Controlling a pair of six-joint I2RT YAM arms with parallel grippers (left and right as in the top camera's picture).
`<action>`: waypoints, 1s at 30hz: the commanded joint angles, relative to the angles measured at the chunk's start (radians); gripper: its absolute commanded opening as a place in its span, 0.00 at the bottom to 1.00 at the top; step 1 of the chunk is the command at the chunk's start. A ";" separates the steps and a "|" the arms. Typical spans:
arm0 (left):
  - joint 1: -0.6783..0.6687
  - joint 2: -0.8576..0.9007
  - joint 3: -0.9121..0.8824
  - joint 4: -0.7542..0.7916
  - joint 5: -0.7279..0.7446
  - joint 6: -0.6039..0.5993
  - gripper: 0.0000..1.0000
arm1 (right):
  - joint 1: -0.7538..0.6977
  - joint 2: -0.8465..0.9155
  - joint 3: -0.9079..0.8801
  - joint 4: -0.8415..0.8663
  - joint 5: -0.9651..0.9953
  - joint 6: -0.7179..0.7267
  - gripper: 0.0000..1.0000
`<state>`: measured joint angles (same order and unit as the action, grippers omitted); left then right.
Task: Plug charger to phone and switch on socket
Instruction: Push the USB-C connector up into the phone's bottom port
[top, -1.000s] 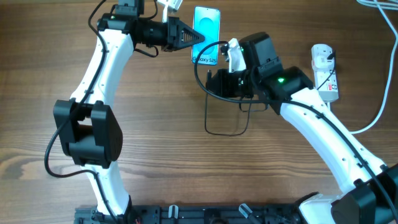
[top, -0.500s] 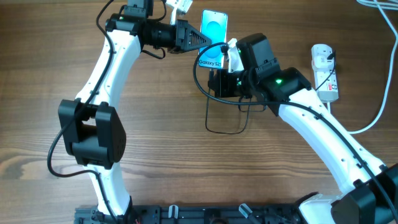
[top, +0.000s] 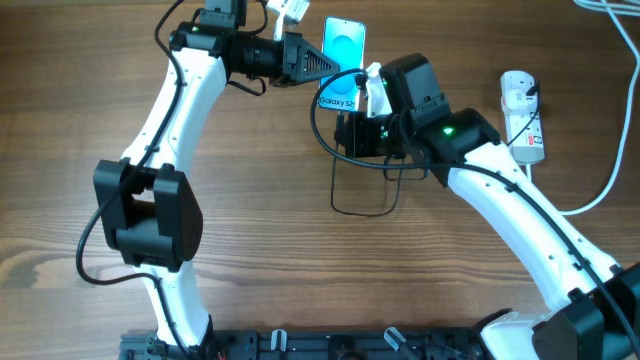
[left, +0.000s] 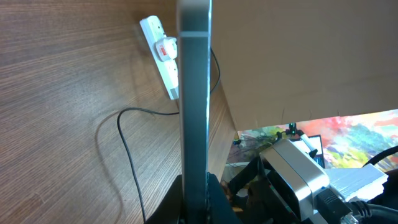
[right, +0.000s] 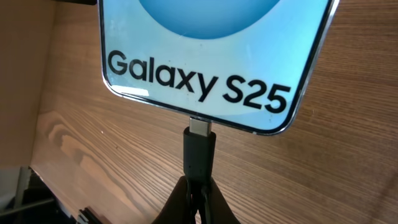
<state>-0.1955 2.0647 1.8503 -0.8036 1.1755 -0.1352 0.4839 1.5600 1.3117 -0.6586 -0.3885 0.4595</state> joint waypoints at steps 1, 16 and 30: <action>0.003 -0.034 0.006 0.003 0.028 0.023 0.04 | 0.002 -0.011 0.013 -0.007 -0.016 -0.015 0.05; 0.003 -0.034 0.006 0.003 0.028 -0.003 0.04 | 0.004 -0.008 0.013 -0.007 -0.024 -0.014 0.04; -0.012 -0.034 0.006 0.003 0.027 -0.003 0.04 | 0.020 -0.008 0.013 0.004 -0.023 -0.015 0.05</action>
<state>-0.2024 2.0647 1.8503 -0.8040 1.1755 -0.1394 0.4885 1.5600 1.3117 -0.6601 -0.3962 0.4595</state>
